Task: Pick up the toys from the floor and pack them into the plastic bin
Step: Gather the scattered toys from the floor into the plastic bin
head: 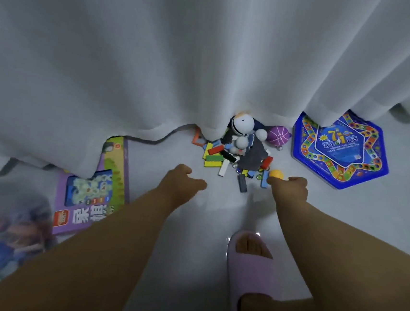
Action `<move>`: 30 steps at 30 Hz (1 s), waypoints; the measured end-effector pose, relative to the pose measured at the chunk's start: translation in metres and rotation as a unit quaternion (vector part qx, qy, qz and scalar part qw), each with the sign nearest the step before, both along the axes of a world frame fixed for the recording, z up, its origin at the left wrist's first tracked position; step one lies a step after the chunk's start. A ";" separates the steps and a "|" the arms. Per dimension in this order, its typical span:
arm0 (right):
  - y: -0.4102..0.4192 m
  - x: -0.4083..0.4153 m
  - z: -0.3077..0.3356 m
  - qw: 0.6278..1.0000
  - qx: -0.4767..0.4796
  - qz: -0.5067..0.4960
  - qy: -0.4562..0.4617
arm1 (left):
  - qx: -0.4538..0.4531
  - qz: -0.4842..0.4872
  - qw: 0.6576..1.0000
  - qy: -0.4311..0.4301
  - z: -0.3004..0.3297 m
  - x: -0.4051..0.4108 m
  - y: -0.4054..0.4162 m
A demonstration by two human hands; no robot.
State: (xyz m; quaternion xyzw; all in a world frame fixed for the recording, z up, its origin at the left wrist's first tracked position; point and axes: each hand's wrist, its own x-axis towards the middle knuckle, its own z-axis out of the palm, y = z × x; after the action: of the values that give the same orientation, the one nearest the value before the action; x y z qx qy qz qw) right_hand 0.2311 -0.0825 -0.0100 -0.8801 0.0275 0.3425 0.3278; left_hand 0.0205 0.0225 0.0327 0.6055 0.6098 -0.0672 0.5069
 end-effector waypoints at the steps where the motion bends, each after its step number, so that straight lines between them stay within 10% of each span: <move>1: 0.003 0.009 -0.006 1.000 -0.014 -0.013 0.011 | -0.003 -0.005 1.000 0.005 -0.009 0.008 0.002; 9: 0.044 0.047 -0.048 0.995 -0.043 0.074 0.055 | -0.012 0.000 1.000 0.003 -0.061 0.055 0.035; 17: 0.072 0.022 -0.074 0.945 -0.135 0.276 -0.115 | 0.006 -0.008 1.000 -0.014 -0.079 0.089 0.040; 30: 0.089 0.020 -0.083 0.972 -0.003 0.220 -0.083 | -0.009 0.159 0.985 -0.063 -0.098 0.080 0.028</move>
State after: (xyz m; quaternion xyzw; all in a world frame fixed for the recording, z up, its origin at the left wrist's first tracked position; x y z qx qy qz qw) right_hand 0.2508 0.0067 -0.0933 -0.8909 -0.1930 0.3315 0.2431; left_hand 0.1007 0.0506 -0.0651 0.4988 0.6645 0.0472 0.5544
